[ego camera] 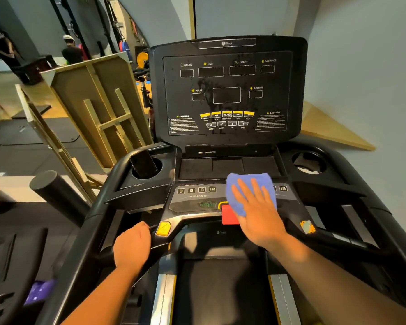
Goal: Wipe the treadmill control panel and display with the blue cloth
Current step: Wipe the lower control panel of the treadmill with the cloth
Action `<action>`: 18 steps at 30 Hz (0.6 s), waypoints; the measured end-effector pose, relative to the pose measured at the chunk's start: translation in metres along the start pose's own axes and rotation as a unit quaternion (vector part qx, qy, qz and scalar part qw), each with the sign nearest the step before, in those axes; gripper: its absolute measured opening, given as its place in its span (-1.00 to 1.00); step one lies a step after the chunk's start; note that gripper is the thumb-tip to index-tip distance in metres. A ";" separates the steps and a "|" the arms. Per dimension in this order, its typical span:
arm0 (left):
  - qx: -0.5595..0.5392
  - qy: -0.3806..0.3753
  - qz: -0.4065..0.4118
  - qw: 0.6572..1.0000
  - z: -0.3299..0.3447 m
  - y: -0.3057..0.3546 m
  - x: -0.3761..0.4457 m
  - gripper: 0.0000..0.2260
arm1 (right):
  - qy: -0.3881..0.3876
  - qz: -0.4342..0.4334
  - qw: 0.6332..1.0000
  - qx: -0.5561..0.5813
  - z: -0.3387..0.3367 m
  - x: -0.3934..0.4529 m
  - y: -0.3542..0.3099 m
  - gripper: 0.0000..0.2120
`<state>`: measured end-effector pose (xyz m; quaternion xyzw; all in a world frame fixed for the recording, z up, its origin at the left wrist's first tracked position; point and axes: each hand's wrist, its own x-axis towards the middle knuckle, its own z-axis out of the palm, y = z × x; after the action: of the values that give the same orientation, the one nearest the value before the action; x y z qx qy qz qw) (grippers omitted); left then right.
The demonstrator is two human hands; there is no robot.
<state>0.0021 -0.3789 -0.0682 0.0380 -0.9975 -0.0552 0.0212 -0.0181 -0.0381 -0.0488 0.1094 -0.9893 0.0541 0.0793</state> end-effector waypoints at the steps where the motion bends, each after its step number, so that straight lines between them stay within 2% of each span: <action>1: -0.005 0.002 -0.004 1.000 0.001 0.000 0.001 -0.90 | -0.018 -0.045 0.999 0.008 -0.002 -0.006 0.007 -0.37; 3: -0.008 0.006 -0.003 1.000 0.002 -0.001 0.001 -0.90 | -0.029 -0.083 0.996 0.015 -0.004 -0.017 0.024 -0.40; 6: -0.017 0.007 0.002 1.000 0.001 0.000 0.000 -0.92 | -0.013 -0.047 0.998 -0.031 0.000 -0.031 0.047 -0.38; 8: -0.010 0.004 0.003 1.000 -0.001 0.001 -0.001 -0.93 | 0.009 0.016 0.999 -0.034 0.003 -0.033 0.054 -0.38; 11: -0.008 -0.001 0.005 1.000 -0.003 0.002 -0.002 -0.93 | 0.042 0.167 0.985 -0.012 0.000 -0.020 0.040 -0.36; 13: -0.022 0.005 0.004 1.000 -0.003 0.001 -0.002 -0.91 | 0.041 0.222 0.974 0.008 -0.002 -0.010 0.026 -0.32; 16: -0.028 0.008 0.007 1.000 -0.003 0.000 -0.001 -0.89 | 0.047 0.211 0.976 -0.001 -0.003 -0.014 0.027 -0.34; 18: -0.033 0.010 0.002 0.999 -0.002 0.000 -0.001 -0.87 | 0.050 0.202 0.978 -0.031 -0.002 -0.032 0.036 -0.44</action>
<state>0.0029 -0.3794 -0.0659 0.0357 -0.9949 -0.0881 0.0331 0.0047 0.0034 -0.0559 -0.0977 -0.9871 0.0436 0.1193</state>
